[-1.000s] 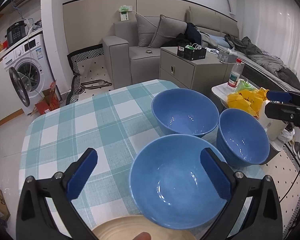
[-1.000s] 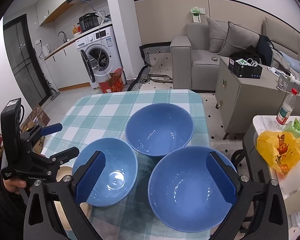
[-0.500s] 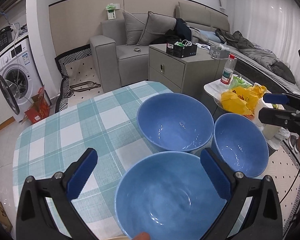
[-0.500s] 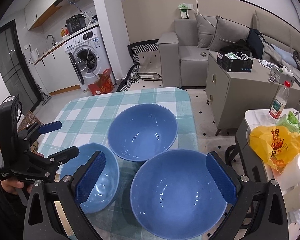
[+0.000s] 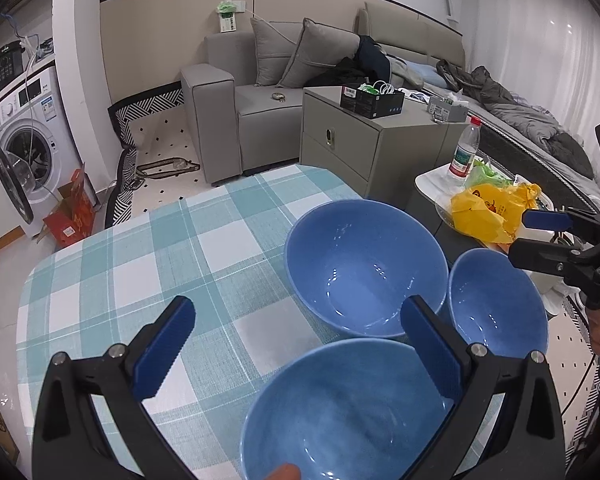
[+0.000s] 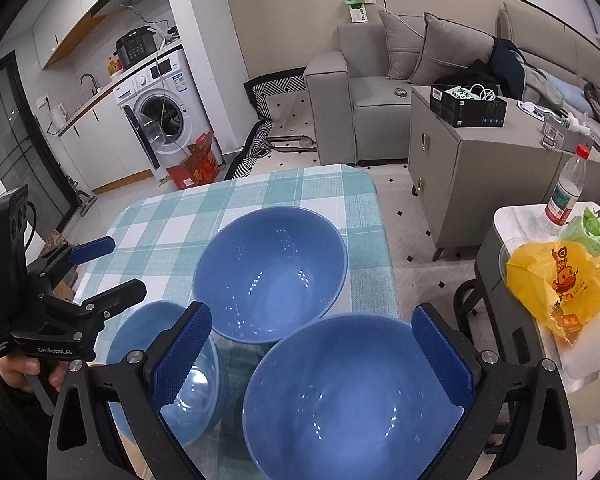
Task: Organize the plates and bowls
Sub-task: 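Move both tools forward toward the blue bowls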
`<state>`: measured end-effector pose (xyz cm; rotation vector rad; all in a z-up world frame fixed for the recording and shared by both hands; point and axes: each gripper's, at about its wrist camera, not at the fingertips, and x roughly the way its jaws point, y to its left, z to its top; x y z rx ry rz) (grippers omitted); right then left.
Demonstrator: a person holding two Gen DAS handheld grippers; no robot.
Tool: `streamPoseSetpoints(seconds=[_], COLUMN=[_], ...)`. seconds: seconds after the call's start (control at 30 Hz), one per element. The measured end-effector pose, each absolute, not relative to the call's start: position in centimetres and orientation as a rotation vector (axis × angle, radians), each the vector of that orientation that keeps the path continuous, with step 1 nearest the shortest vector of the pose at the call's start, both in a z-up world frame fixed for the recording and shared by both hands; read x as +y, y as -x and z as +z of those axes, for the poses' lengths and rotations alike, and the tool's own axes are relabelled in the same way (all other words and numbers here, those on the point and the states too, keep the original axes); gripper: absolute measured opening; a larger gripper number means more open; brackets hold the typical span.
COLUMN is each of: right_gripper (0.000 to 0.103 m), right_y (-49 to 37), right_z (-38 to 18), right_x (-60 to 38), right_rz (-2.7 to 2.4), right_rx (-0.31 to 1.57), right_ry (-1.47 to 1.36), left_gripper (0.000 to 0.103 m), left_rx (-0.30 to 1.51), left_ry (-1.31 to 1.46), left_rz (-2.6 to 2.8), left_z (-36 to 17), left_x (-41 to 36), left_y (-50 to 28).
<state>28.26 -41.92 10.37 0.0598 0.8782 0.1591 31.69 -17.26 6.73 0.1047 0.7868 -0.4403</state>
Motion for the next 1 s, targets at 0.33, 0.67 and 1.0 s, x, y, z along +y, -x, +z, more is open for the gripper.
streamPoseSetpoints(seconds=[0.33, 0.67, 1.0], right_gripper=[0.102, 0.102, 0.1], right_y=[-30.5, -32.5, -34.7], right_z=[9.3, 7.5, 5.6], right_x=[-42.5, -42.3, -42.7], right_rz=[0.145, 0.151, 0.136], right_rx=[0.908, 0.951, 1.0], right_ry=[-0.07, -0.069, -0.096], left_gripper=[0.103, 0.103, 0.103], left_rx=[0.808, 0.836, 0.869], left_ry=[-0.117, -0.134, -0.135], left_rz=[-0.439, -0.409, -0.391], left_z=[5.9, 4.3, 2.8], left_x=[-18.0, -18.3, -18.3], left_y=[-33.4, -35.3, -37.1])
